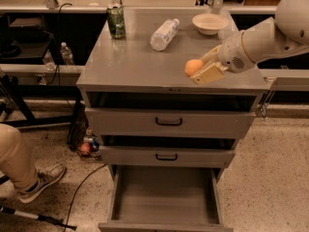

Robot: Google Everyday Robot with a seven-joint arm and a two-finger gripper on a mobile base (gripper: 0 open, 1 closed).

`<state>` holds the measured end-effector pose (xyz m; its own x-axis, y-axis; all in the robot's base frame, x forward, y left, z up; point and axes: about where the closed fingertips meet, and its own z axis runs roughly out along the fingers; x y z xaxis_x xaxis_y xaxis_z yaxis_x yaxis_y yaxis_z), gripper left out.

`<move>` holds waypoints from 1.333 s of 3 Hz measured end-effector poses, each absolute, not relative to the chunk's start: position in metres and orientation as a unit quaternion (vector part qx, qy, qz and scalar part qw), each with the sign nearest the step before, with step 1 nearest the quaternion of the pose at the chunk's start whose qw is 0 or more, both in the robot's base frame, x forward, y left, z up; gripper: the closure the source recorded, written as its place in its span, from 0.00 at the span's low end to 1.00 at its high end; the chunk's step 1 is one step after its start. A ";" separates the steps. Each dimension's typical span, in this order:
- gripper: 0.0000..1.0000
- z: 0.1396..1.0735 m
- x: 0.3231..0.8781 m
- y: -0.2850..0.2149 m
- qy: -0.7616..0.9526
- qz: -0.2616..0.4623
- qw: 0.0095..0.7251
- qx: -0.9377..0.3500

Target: Place orange into bottom drawer

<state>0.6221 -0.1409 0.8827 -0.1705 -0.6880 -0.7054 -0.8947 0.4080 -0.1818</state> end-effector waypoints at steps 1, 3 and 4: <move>1.00 0.869 0.570 -0.145 0.746 0.168 0.372 -0.526; 1.00 0.757 0.481 -0.159 0.764 0.246 0.323 -0.502; 1.00 0.757 0.481 -0.159 0.764 0.246 0.323 -0.502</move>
Offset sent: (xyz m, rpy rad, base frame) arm -0.1585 -0.0287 -0.1056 0.1481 0.1815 0.0233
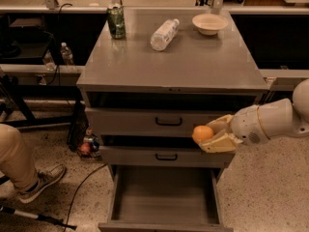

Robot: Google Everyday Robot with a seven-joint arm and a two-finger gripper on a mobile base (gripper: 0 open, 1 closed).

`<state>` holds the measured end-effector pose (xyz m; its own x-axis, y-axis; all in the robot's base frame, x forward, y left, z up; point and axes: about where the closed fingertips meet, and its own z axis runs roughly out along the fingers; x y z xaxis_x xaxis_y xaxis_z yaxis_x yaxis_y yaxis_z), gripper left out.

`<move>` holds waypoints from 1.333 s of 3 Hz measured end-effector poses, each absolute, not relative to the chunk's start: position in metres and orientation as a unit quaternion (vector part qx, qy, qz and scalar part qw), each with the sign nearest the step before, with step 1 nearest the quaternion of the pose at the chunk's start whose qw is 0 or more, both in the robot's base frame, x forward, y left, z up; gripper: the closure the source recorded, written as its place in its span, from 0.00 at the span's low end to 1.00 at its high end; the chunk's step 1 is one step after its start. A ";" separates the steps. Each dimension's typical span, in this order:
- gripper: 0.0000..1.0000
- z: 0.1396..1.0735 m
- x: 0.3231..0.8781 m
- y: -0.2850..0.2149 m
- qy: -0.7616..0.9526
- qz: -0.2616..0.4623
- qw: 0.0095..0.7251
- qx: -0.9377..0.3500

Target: Place orange into bottom drawer

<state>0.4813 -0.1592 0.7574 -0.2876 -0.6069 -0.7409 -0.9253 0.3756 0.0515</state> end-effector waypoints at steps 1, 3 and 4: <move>1.00 0.746 0.481 -0.157 0.765 0.255 0.315 -0.500; 1.00 0.607 0.469 -0.118 0.745 0.333 0.287 -0.502; 1.00 0.541 0.465 -0.098 0.736 0.371 0.293 -0.484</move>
Offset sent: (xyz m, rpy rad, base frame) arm -0.0115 0.0333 -0.1560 0.0723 0.1652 0.0838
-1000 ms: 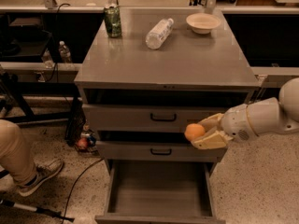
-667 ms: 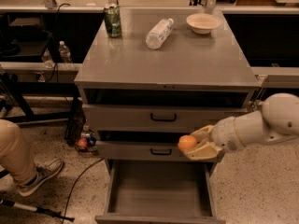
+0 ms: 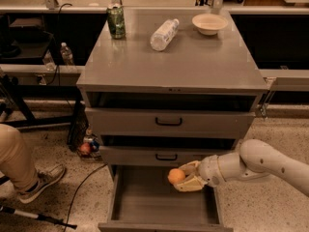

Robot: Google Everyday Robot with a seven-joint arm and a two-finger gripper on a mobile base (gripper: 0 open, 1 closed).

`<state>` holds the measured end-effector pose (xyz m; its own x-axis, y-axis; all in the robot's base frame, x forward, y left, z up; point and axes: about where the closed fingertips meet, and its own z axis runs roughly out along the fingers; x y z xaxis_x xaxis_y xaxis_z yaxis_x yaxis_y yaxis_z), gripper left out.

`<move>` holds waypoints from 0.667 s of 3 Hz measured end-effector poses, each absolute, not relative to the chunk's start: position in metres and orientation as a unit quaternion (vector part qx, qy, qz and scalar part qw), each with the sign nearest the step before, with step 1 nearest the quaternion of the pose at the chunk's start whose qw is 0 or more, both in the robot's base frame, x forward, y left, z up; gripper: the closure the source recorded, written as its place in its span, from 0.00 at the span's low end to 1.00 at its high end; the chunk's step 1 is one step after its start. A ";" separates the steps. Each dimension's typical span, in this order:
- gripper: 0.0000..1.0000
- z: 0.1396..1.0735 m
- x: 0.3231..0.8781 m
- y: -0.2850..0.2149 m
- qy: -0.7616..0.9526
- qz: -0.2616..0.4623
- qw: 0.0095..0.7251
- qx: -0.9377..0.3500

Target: Place orange into bottom drawer

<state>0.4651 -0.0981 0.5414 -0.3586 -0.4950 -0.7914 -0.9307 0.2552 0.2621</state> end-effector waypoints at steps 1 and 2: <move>1.00 0.541 0.465 -0.098 0.736 0.371 0.293 -0.484; 1.00 0.533 0.461 -0.096 0.737 0.380 0.296 -0.475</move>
Offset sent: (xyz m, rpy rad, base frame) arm -0.0067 0.0005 -0.0095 0.0319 0.0195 -0.0234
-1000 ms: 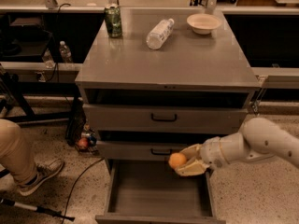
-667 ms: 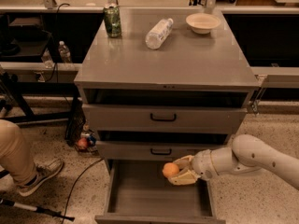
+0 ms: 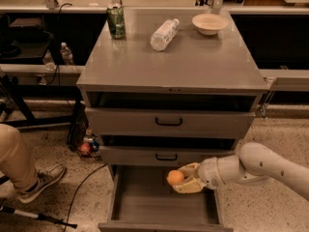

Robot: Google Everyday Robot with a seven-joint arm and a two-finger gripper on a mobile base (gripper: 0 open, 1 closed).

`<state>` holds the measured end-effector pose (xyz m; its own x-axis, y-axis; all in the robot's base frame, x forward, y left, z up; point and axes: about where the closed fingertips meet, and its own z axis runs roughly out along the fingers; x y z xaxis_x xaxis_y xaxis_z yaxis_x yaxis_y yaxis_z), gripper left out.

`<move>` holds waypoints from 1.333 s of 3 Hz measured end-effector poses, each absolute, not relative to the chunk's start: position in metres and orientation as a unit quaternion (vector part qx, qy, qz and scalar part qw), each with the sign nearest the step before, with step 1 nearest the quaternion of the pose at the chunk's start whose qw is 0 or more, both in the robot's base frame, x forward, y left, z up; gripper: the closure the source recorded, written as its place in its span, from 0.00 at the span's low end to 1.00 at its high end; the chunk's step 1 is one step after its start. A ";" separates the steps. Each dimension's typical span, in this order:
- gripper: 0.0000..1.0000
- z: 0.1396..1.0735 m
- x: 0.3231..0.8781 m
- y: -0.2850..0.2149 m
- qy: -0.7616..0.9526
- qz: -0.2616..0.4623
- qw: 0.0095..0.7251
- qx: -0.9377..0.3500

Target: Place orange into bottom drawer

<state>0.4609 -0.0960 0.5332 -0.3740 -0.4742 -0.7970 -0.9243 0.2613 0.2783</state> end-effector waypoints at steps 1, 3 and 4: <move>1.00 0.498 0.456 -0.098 0.744 0.389 0.314 -0.444; 1.00 0.401 0.471 -0.085 0.747 0.412 0.373 -0.364; 1.00 0.359 0.473 -0.065 0.746 0.434 0.370 -0.343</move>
Offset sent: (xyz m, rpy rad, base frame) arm 0.0086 -0.0120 -0.1405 0.2045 -0.0094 -0.2690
